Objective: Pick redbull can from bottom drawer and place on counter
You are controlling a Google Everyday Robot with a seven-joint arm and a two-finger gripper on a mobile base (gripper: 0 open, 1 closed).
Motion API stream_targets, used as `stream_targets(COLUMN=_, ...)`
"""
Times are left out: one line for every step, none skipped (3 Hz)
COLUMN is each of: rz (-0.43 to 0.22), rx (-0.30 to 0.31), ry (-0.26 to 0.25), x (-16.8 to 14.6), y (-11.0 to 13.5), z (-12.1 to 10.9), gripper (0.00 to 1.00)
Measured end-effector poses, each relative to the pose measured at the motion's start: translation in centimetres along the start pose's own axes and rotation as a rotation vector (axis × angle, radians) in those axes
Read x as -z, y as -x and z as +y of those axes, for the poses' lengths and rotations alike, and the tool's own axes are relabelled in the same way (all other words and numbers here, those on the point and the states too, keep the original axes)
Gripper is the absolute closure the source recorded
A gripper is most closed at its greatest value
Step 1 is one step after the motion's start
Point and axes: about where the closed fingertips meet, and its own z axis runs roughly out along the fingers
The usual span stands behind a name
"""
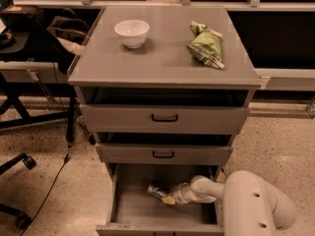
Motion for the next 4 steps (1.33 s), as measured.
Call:
stream_targets(rz=-0.04, rx=0.026, ry=0.049, x=1.6, y=1.4, z=1.2, gripper=1.0)
stream_targets(rz=-0.123, rx=0.049, ry=0.095, x=6.2, y=4.1, z=2.8, gripper=1.0)
stream_targets(rz=-0.188, rx=0.068, ry=0.103, x=11.7, y=6.4, z=4.4, gripper=1.0)
stream_targets(rz=-0.227, rx=0.122, ry=0.111, x=18.2, y=9.8, z=7.6, gripper=1.0)
